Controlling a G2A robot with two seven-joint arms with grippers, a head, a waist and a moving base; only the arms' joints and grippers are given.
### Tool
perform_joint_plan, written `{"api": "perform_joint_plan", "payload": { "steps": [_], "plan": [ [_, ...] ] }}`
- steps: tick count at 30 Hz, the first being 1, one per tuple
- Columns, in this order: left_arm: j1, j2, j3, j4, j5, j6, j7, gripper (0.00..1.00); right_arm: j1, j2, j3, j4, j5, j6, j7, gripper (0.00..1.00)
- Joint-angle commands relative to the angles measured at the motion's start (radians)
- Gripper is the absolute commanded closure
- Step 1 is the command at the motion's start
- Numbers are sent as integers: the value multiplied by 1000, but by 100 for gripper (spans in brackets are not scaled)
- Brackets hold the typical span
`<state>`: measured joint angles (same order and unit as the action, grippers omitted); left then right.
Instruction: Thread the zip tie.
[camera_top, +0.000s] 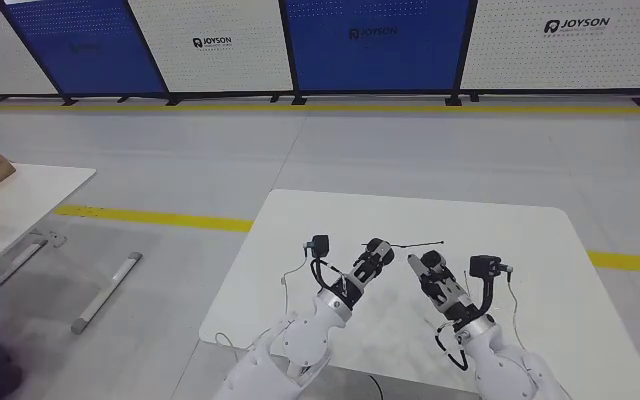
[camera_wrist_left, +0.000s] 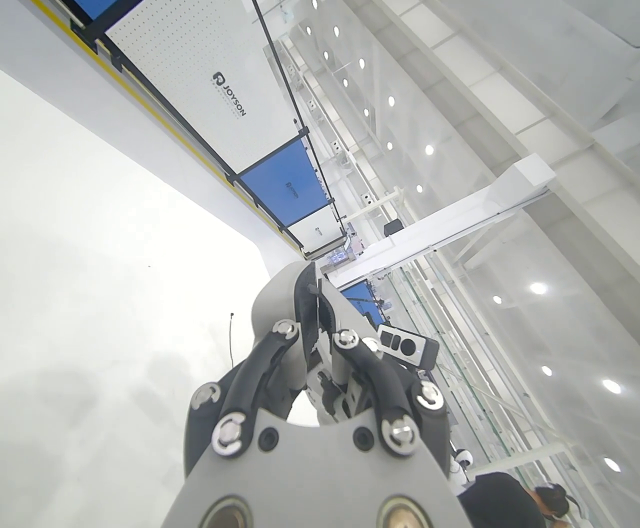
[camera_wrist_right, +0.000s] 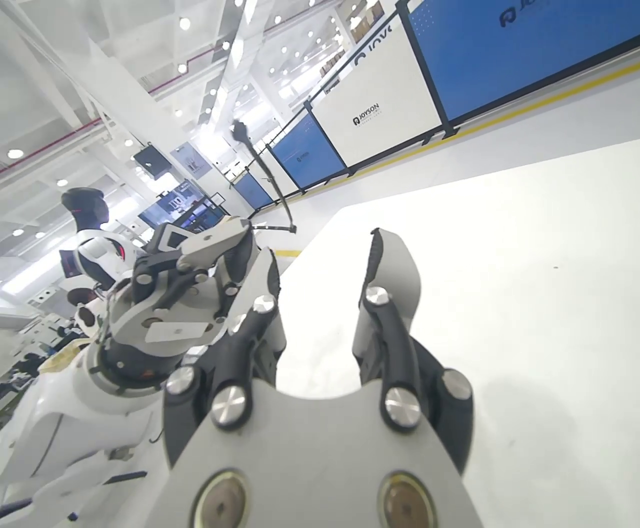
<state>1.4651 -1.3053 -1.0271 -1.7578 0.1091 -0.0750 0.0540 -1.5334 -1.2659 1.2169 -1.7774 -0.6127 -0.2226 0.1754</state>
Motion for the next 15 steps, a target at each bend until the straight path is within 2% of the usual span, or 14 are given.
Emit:
{"api": "perform_joint_plan", "payload": {
  "steps": [1, 8, 9, 11, 12, 15],
  "plan": [
    [1, 0, 2, 1, 8, 2, 5, 100, -8, 1, 6, -8, 1, -4, -9, 65],
    [11, 1, 9, 7, 45, 0, -9, 100, -19, 3, 21, -19, 9, -11, -27, 72],
    [13, 1, 10, 6, 47, -1, -9, 100, -18, 3, 21, -20, 8, -12, -27, 75],
    [15, 1, 11, 2, 52, -1, -9, 100, -16, 3, 20, -22, 4, -10, -27, 88],
    [16, 1, 11, -1, 53, -1, -10, 100, -15, 3, 19, -23, 3, -8, -28, 100],
    [18, 2, 11, -9, 55, -3, -11, 100, -11, 2, 14, -22, -7, -5, -26, 100]
  ]
}}
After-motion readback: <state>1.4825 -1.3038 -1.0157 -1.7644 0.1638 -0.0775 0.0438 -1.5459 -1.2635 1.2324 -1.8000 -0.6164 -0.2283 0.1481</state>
